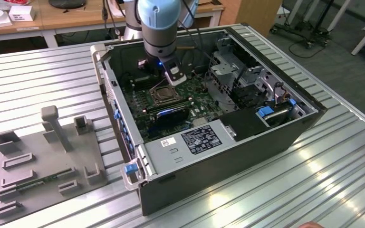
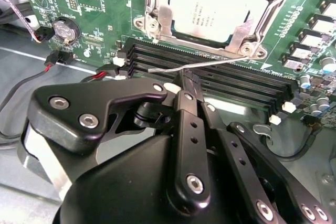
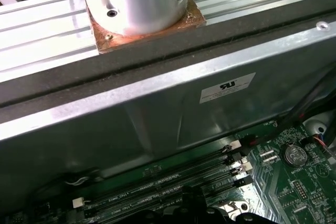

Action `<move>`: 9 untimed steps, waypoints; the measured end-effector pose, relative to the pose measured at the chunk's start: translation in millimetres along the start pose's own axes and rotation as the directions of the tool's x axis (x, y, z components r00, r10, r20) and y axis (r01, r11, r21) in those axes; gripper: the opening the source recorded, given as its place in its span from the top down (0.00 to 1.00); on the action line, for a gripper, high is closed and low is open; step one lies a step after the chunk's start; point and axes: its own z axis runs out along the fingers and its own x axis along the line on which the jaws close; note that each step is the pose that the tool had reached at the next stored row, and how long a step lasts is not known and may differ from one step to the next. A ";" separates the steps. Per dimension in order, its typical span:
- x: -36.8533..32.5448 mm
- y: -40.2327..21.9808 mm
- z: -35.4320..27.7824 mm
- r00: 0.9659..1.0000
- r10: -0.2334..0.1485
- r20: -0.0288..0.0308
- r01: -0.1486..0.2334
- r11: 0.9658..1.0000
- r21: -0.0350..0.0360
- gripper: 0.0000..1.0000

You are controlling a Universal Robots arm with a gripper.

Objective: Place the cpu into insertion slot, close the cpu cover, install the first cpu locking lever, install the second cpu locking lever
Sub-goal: 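Install the first cpu locking lever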

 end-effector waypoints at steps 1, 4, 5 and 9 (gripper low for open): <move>-0.2 -0.2 0.4 1.000 0.000 0.000 0.000 1.000 0.000 0.89; -1.2 -0.4 1.2 1.000 0.000 0.000 0.000 1.000 0.000 0.89; -1.6 -0.4 1.3 1.000 0.000 0.000 0.000 1.000 0.000 0.89; -2.2 -0.2 1.6 1.000 0.000 0.000 0.000 1.000 0.000 0.89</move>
